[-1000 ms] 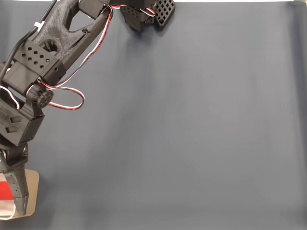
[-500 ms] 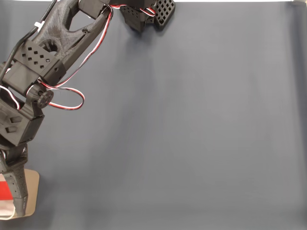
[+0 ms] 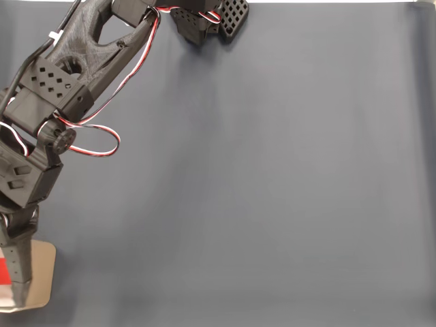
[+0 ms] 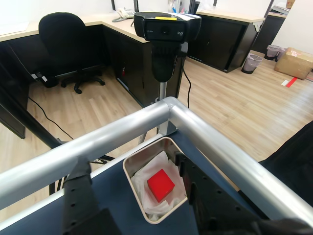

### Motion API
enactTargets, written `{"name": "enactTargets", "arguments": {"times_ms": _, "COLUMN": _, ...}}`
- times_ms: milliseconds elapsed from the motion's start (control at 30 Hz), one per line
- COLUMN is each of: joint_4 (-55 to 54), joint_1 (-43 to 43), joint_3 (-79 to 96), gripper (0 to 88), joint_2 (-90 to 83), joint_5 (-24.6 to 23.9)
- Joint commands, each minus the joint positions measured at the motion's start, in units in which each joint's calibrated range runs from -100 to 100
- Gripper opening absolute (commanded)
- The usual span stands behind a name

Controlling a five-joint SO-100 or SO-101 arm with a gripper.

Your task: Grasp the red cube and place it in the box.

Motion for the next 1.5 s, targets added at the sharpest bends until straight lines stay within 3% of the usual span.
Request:
{"name": "enactTargets", "arguments": {"times_ms": 0, "joint_4": -1.4, "joint_1": -0.9, "joint_3": -3.6, "gripper": 19.0, "joint_2": -1.6, "joint_5": -0.6}}
{"name": "enactTargets", "arguments": {"times_ms": 200, "joint_4": -2.1, "joint_1": -1.6, "joint_3": -3.3, "gripper": 0.0, "joint_2": -2.8, "joint_5": -1.9}}
{"name": "enactTargets", "arguments": {"times_ms": 667, "joint_4": -0.7, "joint_1": -9.4, "joint_3": 4.6, "gripper": 0.0, "joint_2": -12.2, "joint_5": -3.2}}
{"name": "enactTargets", "arguments": {"times_ms": 1467, "joint_4": -0.7, "joint_1": -32.2, "joint_3": 45.7, "gripper": 0.0, "joint_2": -44.7, "joint_5": -2.3}}
